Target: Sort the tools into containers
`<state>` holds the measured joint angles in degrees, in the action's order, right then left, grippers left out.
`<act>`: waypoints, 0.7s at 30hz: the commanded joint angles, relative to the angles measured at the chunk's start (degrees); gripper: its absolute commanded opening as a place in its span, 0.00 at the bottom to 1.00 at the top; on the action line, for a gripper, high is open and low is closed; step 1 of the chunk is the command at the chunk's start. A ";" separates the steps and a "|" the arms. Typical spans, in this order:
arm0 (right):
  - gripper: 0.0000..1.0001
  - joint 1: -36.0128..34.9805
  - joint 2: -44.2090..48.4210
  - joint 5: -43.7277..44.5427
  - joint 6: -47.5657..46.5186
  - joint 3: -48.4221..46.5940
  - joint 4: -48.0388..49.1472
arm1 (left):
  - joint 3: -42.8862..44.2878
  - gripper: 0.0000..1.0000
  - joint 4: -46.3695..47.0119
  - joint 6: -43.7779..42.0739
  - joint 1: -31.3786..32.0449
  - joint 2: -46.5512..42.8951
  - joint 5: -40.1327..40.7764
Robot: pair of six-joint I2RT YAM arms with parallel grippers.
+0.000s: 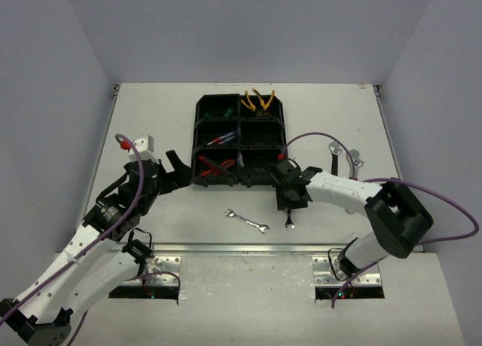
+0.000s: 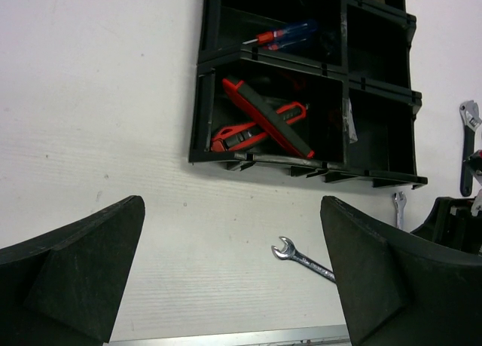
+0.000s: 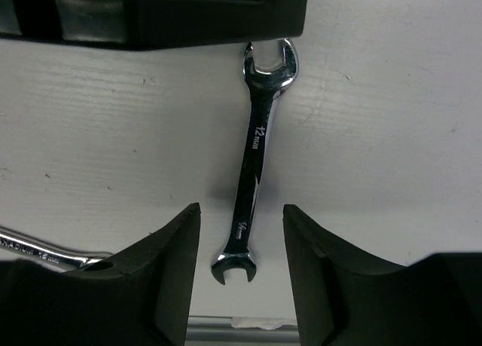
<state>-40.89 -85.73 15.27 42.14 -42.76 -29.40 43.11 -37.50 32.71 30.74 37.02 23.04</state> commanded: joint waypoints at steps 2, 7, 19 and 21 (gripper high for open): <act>0.43 0.73 -2.80 -0.90 0.44 -0.06 4.04 | -0.22 1.00 3.04 -1.44 0.20 0.16 -1.42; 0.36 3.25 -4.57 -4.88 -0.46 2.06 6.66 | -0.22 1.00 3.04 -1.51 0.20 -0.14 -1.51; 0.27 5.75 -6.01 -5.69 -0.92 4.00 7.01 | -0.31 1.00 3.22 -1.59 0.20 -0.96 -1.68; 0.25 5.74 -5.63 -5.28 -1.09 4.03 6.82 | -0.31 1.00 3.22 -1.66 0.20 -0.98 -1.77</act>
<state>-35.43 -89.47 8.86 41.11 -41.48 -24.22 43.05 -37.06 31.73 30.74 36.85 21.59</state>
